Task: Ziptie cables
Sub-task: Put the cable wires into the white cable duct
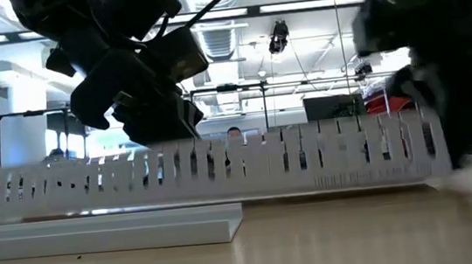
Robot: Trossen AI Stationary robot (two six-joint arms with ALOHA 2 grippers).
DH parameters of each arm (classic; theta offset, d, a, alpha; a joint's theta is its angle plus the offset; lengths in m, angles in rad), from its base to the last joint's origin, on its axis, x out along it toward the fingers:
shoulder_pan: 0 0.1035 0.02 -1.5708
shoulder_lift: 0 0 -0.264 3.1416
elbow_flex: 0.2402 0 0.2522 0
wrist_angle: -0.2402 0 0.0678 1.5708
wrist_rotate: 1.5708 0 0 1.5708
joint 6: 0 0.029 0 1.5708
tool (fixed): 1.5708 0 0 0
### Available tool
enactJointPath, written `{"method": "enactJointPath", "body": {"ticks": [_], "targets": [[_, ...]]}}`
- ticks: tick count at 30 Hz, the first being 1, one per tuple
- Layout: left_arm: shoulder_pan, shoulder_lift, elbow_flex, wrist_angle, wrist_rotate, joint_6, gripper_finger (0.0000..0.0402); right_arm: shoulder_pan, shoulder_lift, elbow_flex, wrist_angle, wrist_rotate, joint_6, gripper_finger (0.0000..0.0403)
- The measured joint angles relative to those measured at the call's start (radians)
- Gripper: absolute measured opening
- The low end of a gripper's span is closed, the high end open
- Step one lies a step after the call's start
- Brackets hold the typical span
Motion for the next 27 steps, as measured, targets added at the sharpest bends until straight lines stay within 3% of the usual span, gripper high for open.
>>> {"method": "enactJointPath", "body": {"ticks": [7,14,21,27], "targets": [[0.002,-0.001,0.003,-0.005,-0.002,-0.012,0.0005,-0.003,0.004,0.020,0.059,-0.014,-0.063,0.0011],[0.007,-0.002,0.003,-0.024,-0.038,-0.020,0.0004,-0.001,-0.001,0.041,-0.035,-0.091,-0.008,0.0062],[0.007,-0.002,0.003,-0.026,-0.071,-0.031,0.0004,-0.002,-0.007,0.046,-0.052,-0.066,0.025,0.0086],[0.007,-0.002,0.003,-0.026,-0.071,-0.031,0.0006,-0.001,-0.007,0.122,-0.234,-0.043,0.033,0.0081]]}}
